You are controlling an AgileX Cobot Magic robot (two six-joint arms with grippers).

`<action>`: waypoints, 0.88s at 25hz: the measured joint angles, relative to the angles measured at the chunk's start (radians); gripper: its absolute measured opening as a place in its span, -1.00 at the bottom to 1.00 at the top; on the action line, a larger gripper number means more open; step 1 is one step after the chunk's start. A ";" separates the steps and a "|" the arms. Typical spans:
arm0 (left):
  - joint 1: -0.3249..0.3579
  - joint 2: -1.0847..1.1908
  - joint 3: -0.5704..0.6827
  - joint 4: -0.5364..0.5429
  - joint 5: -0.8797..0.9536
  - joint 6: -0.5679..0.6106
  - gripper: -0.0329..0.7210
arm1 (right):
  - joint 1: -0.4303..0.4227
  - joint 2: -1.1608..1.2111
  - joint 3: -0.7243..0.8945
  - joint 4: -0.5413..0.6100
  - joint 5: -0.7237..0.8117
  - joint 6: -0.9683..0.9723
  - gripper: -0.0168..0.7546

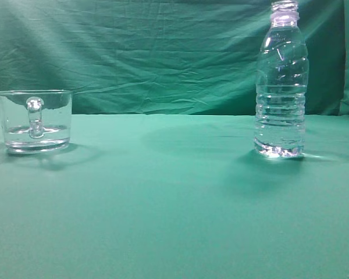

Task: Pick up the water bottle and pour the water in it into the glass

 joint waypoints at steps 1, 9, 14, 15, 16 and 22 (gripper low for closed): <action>0.000 0.000 0.000 0.000 0.000 0.000 -0.91 | 0.000 -0.023 0.000 0.000 0.011 0.000 -0.96; 0.000 0.000 0.000 0.000 0.000 0.000 -0.91 | 0.000 -0.201 0.000 0.004 0.186 0.001 -0.96; 0.000 0.000 0.000 0.000 0.000 0.000 -0.91 | 0.000 -0.315 0.000 0.022 0.309 -0.001 -0.96; 0.000 0.000 0.000 0.000 0.000 0.000 -0.91 | 0.000 -0.334 0.000 0.038 0.333 -0.004 -0.96; 0.000 0.000 0.000 0.000 0.000 0.000 -0.91 | 0.000 -0.352 0.000 0.058 0.361 -0.016 -0.96; 0.000 0.000 0.000 0.000 0.000 0.000 -0.91 | -0.045 -0.401 0.061 0.213 0.413 -0.221 -0.96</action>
